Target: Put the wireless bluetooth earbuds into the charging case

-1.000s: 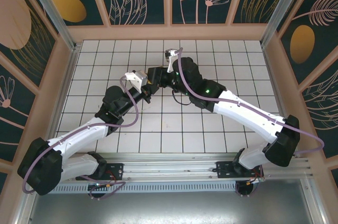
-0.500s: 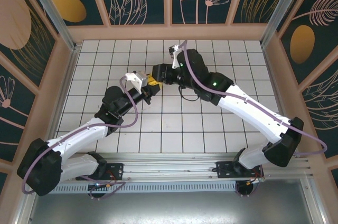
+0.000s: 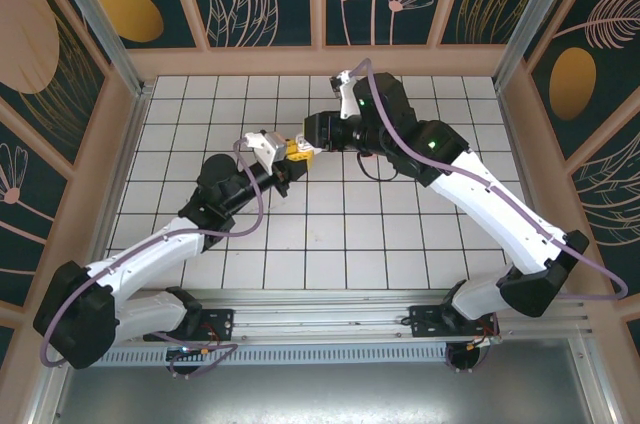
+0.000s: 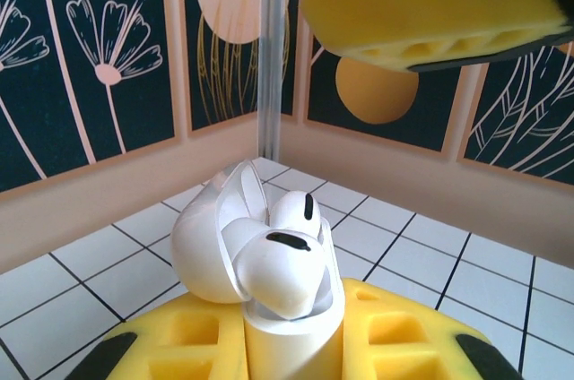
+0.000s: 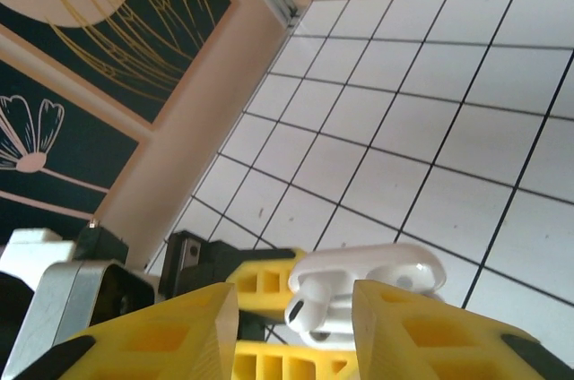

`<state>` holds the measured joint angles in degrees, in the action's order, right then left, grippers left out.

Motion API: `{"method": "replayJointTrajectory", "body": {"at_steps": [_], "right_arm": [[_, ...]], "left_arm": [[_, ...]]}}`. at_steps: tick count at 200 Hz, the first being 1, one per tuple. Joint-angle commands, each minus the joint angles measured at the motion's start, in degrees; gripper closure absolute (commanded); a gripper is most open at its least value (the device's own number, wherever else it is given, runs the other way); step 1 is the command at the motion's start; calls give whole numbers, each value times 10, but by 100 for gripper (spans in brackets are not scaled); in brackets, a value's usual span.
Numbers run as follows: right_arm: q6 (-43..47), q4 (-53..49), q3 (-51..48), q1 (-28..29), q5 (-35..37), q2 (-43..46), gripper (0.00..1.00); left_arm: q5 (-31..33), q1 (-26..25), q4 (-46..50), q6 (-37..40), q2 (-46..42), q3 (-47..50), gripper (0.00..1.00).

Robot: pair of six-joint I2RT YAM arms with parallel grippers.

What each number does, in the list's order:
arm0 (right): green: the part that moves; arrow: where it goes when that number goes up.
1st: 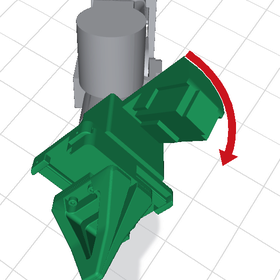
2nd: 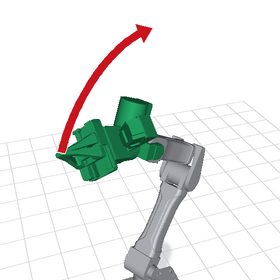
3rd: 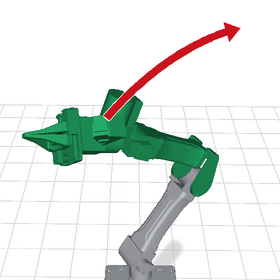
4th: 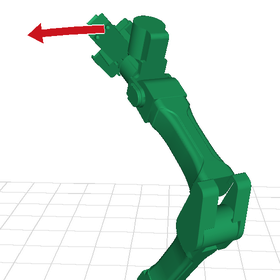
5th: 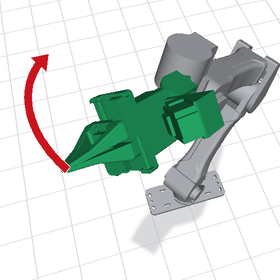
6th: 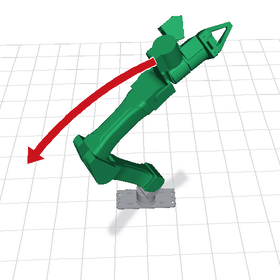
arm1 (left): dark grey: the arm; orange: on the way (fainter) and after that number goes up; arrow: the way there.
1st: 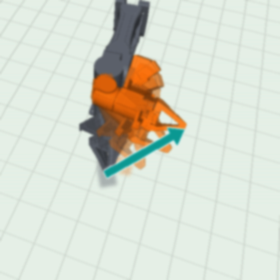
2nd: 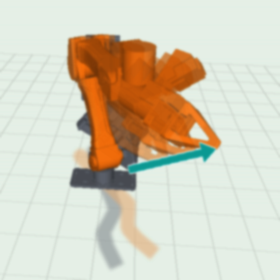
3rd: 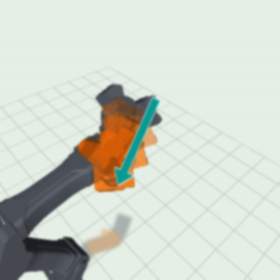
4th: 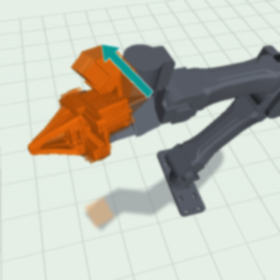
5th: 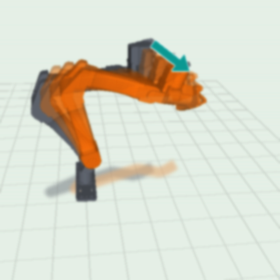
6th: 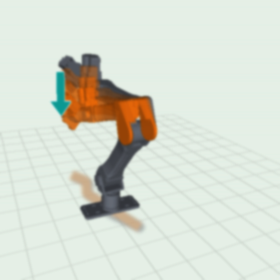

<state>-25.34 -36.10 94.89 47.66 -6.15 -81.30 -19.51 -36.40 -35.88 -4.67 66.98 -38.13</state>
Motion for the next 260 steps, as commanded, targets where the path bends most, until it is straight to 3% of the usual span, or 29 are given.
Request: {"method": "replayJointTrajectory", "body": {"at_steps": [1, 96, 220, 260], "right_arm": [[4, -41, 27, -3, -15, -11, 63], [-27, -149, 111, 9, 53, -103, 67], [-37, -215, 185, 26, 68, -175, 67], [-45, -215, 187, 26, 92, -172, 78]], "left_arm": [[0, -2, 30, 20, 10, -30, 100], [10, -2, 71, 38, 33, -61, 100], [23, -3, 70, 54, 29, -56, 100], [21, -2, 63, 55, 29, -52, 100]]}}
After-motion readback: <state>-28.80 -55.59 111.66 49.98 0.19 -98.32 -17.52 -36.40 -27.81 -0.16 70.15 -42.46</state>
